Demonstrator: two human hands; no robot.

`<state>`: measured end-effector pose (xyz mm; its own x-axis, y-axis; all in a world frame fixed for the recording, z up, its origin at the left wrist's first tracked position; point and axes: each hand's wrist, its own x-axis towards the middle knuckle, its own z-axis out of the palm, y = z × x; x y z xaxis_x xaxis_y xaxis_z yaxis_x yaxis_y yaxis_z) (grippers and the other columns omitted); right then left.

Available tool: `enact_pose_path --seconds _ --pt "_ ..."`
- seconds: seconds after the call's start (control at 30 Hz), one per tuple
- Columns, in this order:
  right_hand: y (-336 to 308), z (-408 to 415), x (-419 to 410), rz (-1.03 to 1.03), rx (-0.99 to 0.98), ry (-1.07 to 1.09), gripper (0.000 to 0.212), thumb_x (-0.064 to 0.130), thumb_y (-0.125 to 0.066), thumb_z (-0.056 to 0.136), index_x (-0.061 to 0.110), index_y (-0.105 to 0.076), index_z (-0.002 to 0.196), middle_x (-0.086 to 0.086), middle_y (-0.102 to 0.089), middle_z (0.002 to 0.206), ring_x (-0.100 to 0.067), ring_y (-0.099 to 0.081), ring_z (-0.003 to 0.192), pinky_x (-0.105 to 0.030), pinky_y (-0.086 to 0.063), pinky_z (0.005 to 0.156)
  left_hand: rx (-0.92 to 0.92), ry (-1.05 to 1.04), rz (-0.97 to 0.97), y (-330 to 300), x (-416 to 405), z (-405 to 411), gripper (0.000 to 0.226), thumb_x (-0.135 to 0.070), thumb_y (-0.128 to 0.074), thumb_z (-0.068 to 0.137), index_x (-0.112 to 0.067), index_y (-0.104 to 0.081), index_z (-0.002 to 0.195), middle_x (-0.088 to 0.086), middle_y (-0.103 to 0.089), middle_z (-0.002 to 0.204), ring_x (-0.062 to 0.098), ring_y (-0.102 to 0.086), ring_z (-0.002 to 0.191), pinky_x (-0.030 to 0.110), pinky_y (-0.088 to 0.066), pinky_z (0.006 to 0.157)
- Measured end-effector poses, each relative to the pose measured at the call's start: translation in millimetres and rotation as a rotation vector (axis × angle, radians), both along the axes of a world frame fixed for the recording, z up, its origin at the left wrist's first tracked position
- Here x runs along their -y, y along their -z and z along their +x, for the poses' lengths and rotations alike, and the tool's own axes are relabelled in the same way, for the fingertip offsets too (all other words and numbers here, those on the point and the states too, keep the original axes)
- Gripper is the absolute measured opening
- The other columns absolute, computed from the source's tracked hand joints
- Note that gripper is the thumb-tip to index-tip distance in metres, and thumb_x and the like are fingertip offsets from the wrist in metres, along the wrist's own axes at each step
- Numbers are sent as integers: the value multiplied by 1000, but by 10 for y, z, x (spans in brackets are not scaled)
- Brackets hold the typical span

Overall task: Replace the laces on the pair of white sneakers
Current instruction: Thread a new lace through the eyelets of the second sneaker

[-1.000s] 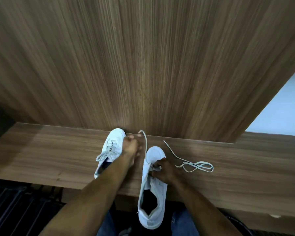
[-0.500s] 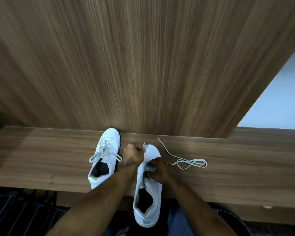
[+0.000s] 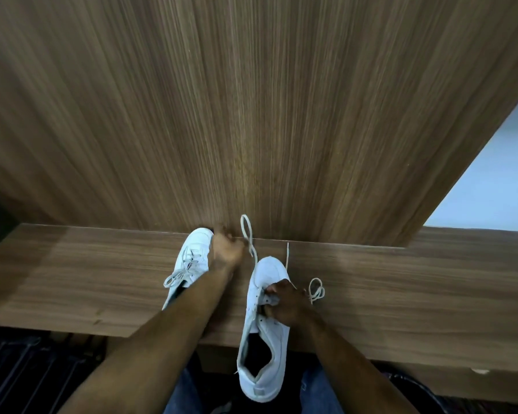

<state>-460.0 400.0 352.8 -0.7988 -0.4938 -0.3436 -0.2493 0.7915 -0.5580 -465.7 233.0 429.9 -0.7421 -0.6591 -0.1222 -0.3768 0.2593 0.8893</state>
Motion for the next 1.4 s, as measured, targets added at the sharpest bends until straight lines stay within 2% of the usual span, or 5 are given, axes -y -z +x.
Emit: enact_pose_path --seconds 0.2,0.4,0.7,0.93,1.4 --pt "-44 12 -2 -44 -12 7 41 46 -73 71 24 -68 105 5 -62 107 -17 -62 98 -32 -50 81 444 722 -578 549 -99 435 47 -23 -53 91 -32 -47 137 1 -48 139 26 -54 122 35 -44 99" --pt "-15 14 27 -44 3 11 50 59 -66 61 29 -67 101 9 -65 100 -17 -65 93 -39 -53 80 527 740 -1040 474 -162 408 31 -29 -52 93 -19 -60 121 3 -49 134 23 -40 130 39 -29 106" --pt "-55 -13 11 75 -55 -47 31 37 -60 82 28 -65 111 6 -55 124 -23 -52 120 -35 -41 96 -83 59 383 -159 -156 13 28 -2 -53 90 -7 -62 64 6 -64 60 20 -60 63 23 -52 63" --pt "9 77 -19 167 -263 -84 41 16 -47 92 31 -57 128 -1 -55 122 -24 -59 111 -36 -47 95 -78 122 232 -280 -36 -5 27 -19 -59 93 -9 -60 68 2 -57 54 11 -53 52 25 -47 65" --pt "-359 -67 -166 488 -273 -70 30 30 -57 85 15 -61 111 -6 -65 114 -27 -59 112 -35 -41 90 -59 -43 576 -417 105 147 13 -22 -59 92 -13 -63 84 0 -58 58 12 -62 54 23 -44 54"
